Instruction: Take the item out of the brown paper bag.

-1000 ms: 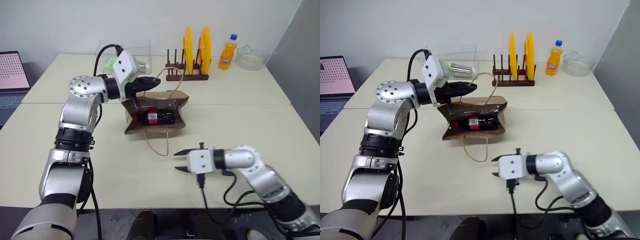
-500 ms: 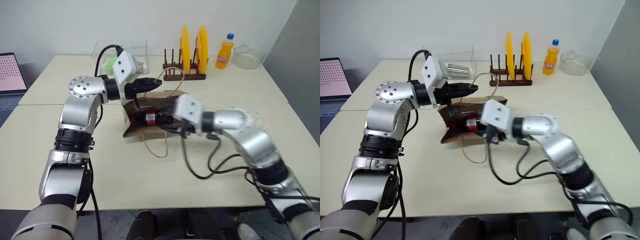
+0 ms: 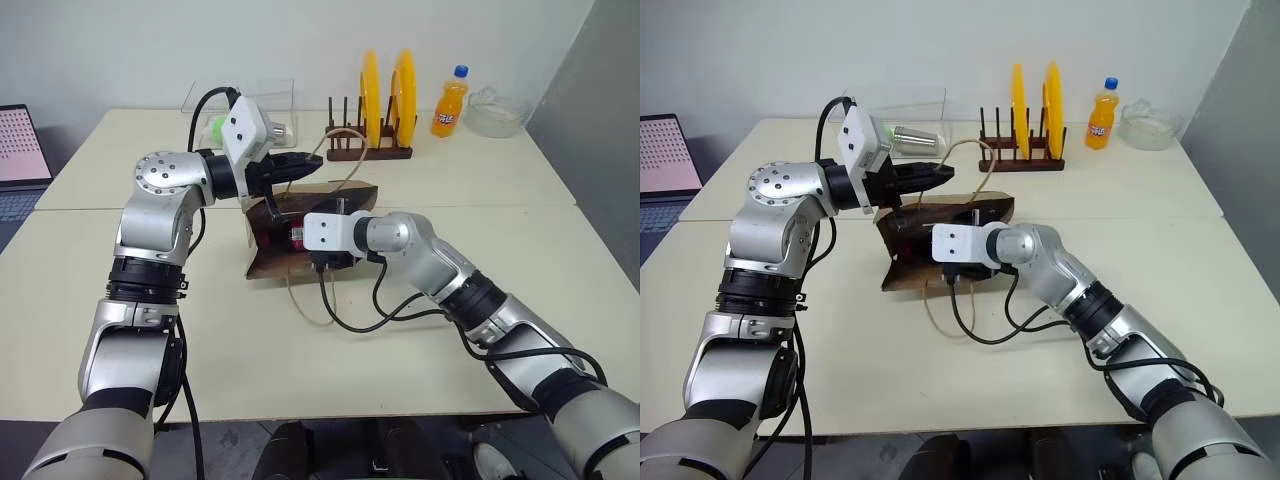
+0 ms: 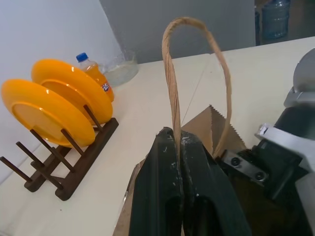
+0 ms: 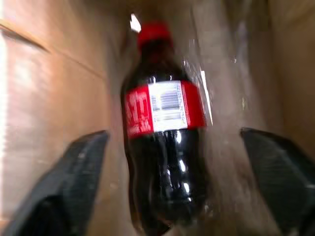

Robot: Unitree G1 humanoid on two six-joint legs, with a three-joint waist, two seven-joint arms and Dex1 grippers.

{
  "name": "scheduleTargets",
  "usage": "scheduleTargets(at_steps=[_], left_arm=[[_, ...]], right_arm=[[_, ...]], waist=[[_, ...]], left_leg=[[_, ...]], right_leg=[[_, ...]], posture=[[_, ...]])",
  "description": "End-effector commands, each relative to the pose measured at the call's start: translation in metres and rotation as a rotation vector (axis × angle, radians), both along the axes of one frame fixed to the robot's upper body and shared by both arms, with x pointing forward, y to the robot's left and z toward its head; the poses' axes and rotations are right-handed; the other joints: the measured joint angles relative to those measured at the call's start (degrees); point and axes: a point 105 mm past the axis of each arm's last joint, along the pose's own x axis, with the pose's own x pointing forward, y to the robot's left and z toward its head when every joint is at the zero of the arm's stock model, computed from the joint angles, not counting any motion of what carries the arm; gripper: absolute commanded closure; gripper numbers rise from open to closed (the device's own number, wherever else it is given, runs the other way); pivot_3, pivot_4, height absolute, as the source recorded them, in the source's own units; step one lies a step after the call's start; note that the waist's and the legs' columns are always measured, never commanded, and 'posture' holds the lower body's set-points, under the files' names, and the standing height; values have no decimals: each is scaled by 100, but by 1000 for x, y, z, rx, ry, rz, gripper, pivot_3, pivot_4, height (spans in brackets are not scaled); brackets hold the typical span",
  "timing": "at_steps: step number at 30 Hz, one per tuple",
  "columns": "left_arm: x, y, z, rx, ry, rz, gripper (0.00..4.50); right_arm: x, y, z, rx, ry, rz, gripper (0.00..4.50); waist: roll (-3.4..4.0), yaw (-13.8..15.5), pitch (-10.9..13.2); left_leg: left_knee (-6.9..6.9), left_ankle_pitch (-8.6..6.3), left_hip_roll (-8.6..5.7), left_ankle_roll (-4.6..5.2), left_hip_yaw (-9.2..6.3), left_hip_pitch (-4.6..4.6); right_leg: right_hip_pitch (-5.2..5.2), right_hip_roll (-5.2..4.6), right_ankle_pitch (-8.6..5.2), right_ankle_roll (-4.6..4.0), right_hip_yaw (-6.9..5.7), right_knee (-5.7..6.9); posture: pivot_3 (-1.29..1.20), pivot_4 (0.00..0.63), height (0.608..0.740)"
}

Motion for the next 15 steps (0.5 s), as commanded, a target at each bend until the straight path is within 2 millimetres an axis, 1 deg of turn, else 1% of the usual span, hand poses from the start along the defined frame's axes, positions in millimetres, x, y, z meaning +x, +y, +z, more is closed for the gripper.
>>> scheduleTargets(at_steps=[1,4,11,15], left_arm=[[-6,1,24,-23,-88,-7,4500],[-7,1,26,-23,-94,-10,4500],[-10,-1,25,-16,-100,-17,4500],[-11,-2,24,-12,-103,-19,4500]], right_arm=[[5,10,10,-38,-75,23,39],[15,10,5,-104,-89,-12,39],[22,7,-23,-276,-30,1,39],[29,5,-30,-307,-15,-28,39]], waist=[[0,-5,0],[0,-6,0],[0,-7,0],[0,-13,0]], left_leg=[[0,1,1,-2,0,0],[-2,1,1,-2,0,0],[-1,1,1,-2,0,0],[-2,0,1,-1,0,6]], right_leg=[[-1,1,0,0,0,0],[-1,1,0,-1,1,0],[-1,1,0,-1,1,0],[1,1,0,-1,2,3]], posture=[[0,150,740],[0,150,740],[0,150,740],[0,150,740]])
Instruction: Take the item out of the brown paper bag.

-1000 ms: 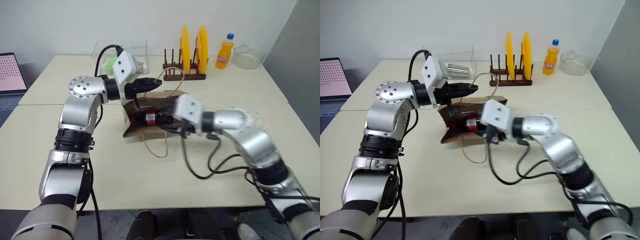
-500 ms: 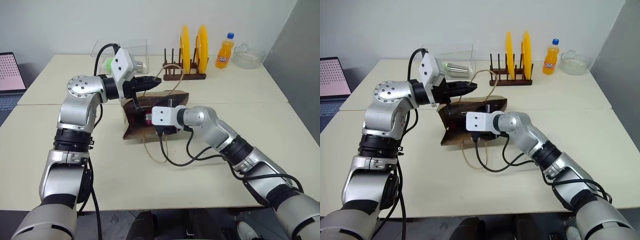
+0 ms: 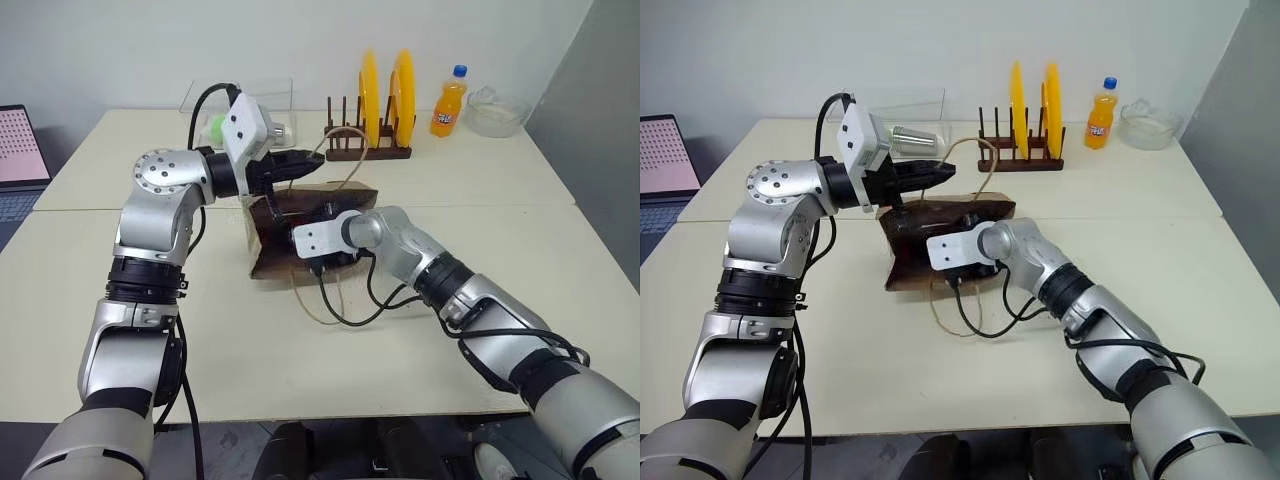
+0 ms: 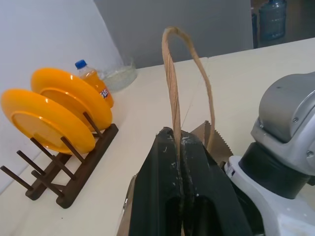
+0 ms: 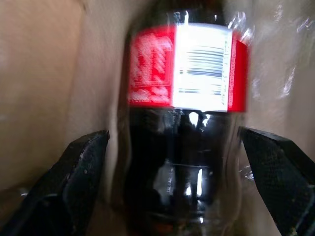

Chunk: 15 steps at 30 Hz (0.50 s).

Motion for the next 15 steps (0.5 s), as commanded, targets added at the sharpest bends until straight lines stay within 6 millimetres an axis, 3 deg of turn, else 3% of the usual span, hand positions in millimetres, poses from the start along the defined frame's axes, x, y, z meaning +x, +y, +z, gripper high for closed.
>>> scheduleTargets(at_steps=[1,4,8,15], left_arm=[[-7,1,20,-16,-79,-6,4500],[-6,1,18,-13,-79,-3,4500],[-4,4,16,-5,-76,8,4500],[3,10,8,26,-79,44,4500]], right_arm=[[6,-3,-4,-41,-4,-22,39],[10,-2,-2,-19,-8,-45,403],[10,0,0,-17,-6,-31,1517],[-10,20,23,86,2,107,1519]], waist=[[0,-2,0],[0,-6,0],[0,-5,0],[1,-5,0]], left_leg=[[0,0,0,0,0,1],[0,0,0,0,1,8],[0,0,0,0,0,7],[-4,1,0,-2,-1,1]], right_leg=[[0,0,0,0,0,1],[5,0,0,0,1,3],[5,0,0,0,2,3],[-1,0,0,0,1,0]], posture=[[0,150,740],[0,150,740],[0,150,740],[0,150,740]])
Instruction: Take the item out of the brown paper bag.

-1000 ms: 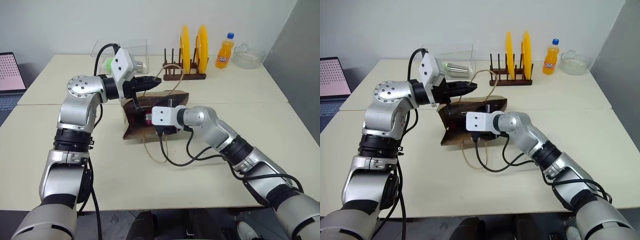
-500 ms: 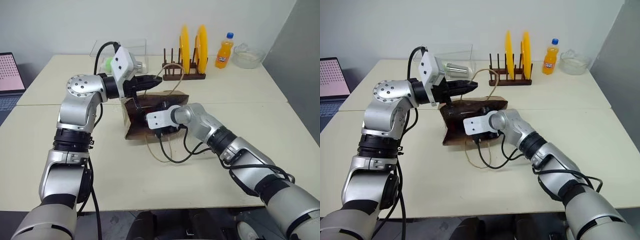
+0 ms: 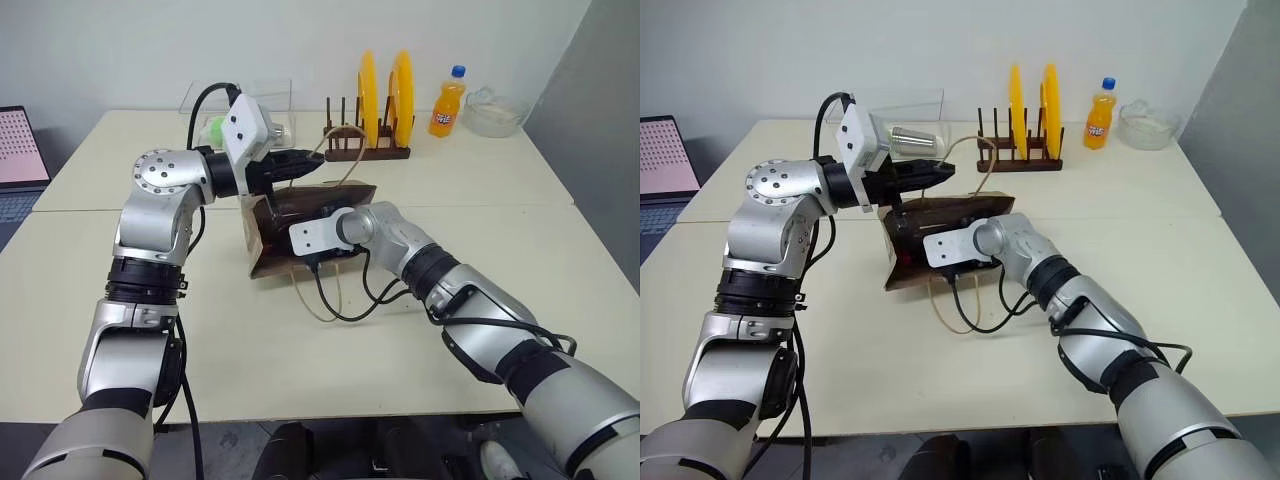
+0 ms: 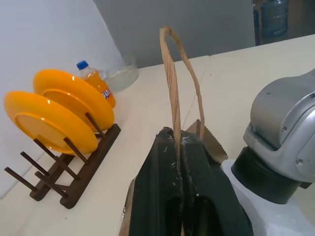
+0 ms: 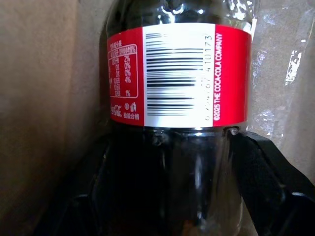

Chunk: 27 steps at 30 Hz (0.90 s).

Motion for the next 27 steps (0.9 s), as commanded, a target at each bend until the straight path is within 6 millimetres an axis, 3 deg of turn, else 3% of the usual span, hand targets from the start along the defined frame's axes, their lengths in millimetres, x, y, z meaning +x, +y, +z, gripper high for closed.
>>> scheduleTargets(at_steps=[1,8,15,20,24,27], left_arm=[[3,8,9,9,-57,35,4500],[11,15,3,23,-56,68,4500],[16,17,3,31,-65,80,4500],[17,17,1,36,-68,85,4500],[19,15,0,38,-67,88,4500],[20,15,-2,43,-68,92,4500]], right_arm=[[-17,19,30,107,-15,118,1519],[-57,25,63,258,32,310,1520],[-99,12,73,310,103,524,1520],[-130,7,108,484,132,679,1520],[-128,-13,143,654,169,623,1520],[-114,-36,165,804,191,516,1520]], waist=[[1,0,0],[1,5,1],[1,25,1],[1,18,1],[1,14,1],[1,31,1]], left_leg=[[0,0,0,0,1,-1],[1,0,0,0,-2,-15],[3,-1,-1,3,-4,-15],[4,-2,1,3,-4,-15],[3,-1,3,2,-6,-12],[6,-2,2,3,-7,-13]], right_leg=[[-1,0,0,0,0,-1],[-13,0,0,0,-3,-2],[-9,-1,0,1,-6,-4],[-9,-1,1,1,-7,-2],[-9,0,1,1,-10,0],[-5,-2,1,1,-10,-2]], posture=[[0,150,740],[0,150,740],[0,150,740],[0,150,740],[0,150,740],[0,150,740]])
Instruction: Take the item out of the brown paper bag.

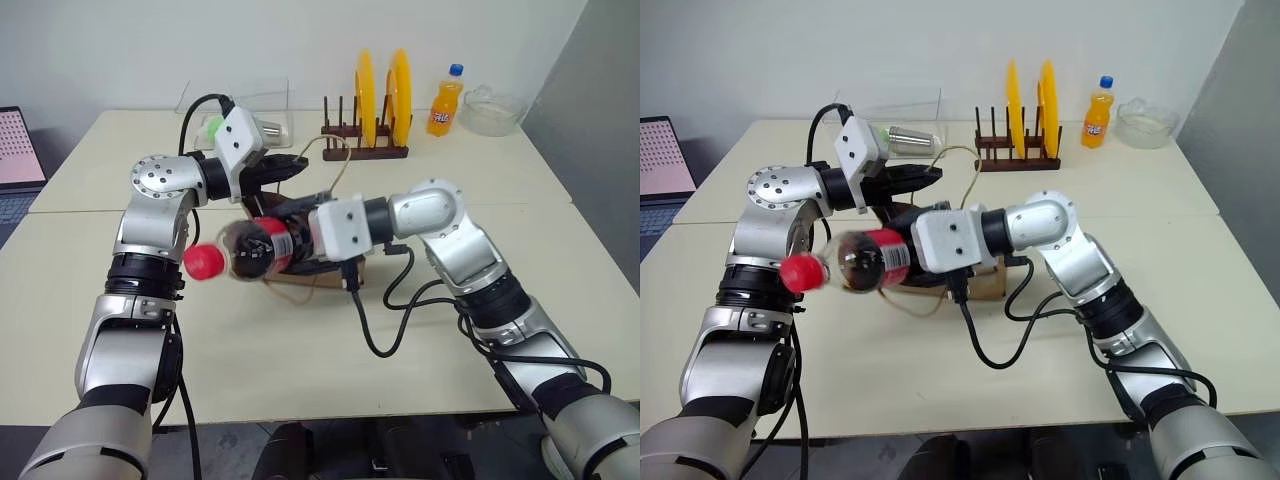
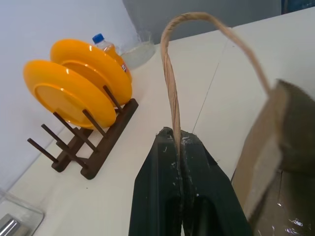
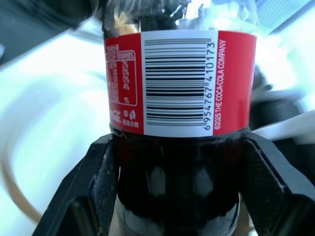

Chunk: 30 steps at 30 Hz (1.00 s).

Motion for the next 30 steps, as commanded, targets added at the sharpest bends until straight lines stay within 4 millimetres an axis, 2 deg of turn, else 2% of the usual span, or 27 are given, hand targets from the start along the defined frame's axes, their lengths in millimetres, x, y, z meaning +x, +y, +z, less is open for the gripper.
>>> scheduleTargets(at_steps=[1,5,8,12,14,17,22,27,30], left_arm=[[0,-4,15,4,-64,-4,4500],[0,-6,13,7,-64,-7,4500],[-1,-6,14,5,-67,-8,4500],[-1,-5,15,6,-68,-7,4500],[-2,-5,14,6,-68,-8,4500],[-3,-8,12,17,-67,-22,4500],[-3,-12,12,26,-72,-36,4500],[-5,-13,11,26,-76,-40,4500],[-6,-13,10,25,-76,-38,4500]], right_arm=[[12,-31,47,209,52,-109,1520],[24,-64,74,361,125,-227,1520],[32,-94,76,382,121,-346,1520],[50,-152,42,175,52,-598,1520],[57,-170,27,75,26,-677,1520],[75,-195,-8,-138,-7,-782,1520],[97,-221,-61,-443,2,-841,1520],[115,-235,-89,-636,24,-867,1520],[122,-237,-97,-689,40,-872,1520]], waist=[[0,10,0],[0,27,0],[0,26,0],[0,64,0],[-1,73,1],[-1,20,1],[0,-41,2],[7,-36,10],[6,-25,10]], left_leg=[[0,0,-1,0,0,0],[-1,-1,-2,1,2,-2],[-3,-1,-2,2,3,-5],[-5,-2,-2,4,7,-8],[-4,-3,-4,5,12,-10],[-4,-2,-3,6,26,-4],[-6,-2,10,6,42,11],[-7,-1,9,5,54,8],[-6,-1,9,3,54,7]], right_leg=[[1,-1,0,0,0,-1],[0,-3,0,0,0,-3],[-2,-3,0,0,0,-5],[0,-3,-1,1,-1,-11],[1,-4,-1,2,1,-13],[-2,-3,-1,2,11,-7],[0,6,-1,3,20,-2],[-3,5,-1,2,28,-2],[-3,4,-1,2,27,-4]], posture=[[0,150,740],[0,150,740],[0,150,740],[0,150,740],[0,150,740],[0,150,740],[0,150,740],[0,150,740],[0,150,740]])
